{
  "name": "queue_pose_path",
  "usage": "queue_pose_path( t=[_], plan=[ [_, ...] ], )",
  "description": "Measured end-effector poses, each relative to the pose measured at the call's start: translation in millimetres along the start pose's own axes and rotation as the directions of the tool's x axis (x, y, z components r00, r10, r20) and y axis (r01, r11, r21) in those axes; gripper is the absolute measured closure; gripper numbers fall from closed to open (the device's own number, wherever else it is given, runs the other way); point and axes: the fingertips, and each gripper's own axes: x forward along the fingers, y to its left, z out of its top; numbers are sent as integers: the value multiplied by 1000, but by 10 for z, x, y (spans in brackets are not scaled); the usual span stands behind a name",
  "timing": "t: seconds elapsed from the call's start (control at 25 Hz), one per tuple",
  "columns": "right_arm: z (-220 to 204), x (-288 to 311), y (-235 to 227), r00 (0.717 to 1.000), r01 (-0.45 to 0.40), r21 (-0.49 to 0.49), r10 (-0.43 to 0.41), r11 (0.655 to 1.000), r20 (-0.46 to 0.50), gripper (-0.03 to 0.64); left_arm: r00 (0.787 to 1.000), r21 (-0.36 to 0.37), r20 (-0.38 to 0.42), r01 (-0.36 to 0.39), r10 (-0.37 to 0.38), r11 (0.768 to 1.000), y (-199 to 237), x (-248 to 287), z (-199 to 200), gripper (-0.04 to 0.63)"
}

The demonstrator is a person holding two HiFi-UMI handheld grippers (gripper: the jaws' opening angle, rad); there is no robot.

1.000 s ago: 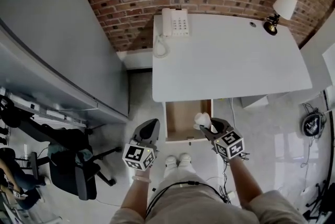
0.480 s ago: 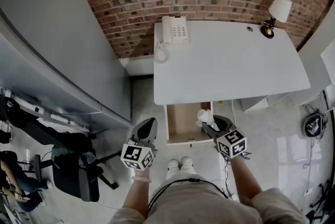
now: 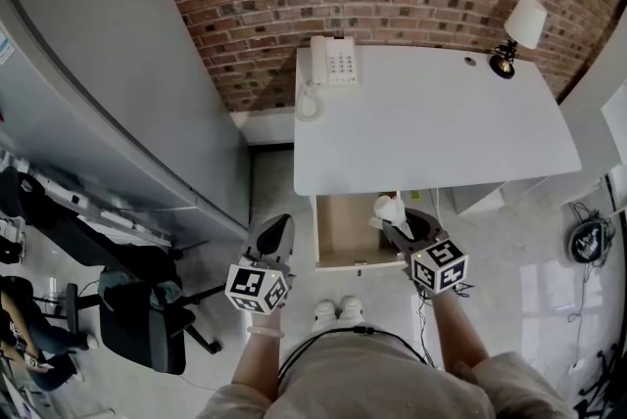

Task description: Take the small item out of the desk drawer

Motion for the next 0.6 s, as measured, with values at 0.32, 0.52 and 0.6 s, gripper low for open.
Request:
queue_pose_path(
  t=[0.32,0.52,0.6],
  plan=[
    [165,-106,-26,999,21,-8,-21,1000,46,446,999,19,34,-17,16,1000,57,-71,187,591],
    [238,-181,-63,997,38,-14,-37,999,66,446,998,36,56,-33,31,999,108,-126,299,591],
    [263,-213,-80,996,45,-14,-44,999,76,446,997,44,64,-38,35,998,122,-142,336,591]
  ],
)
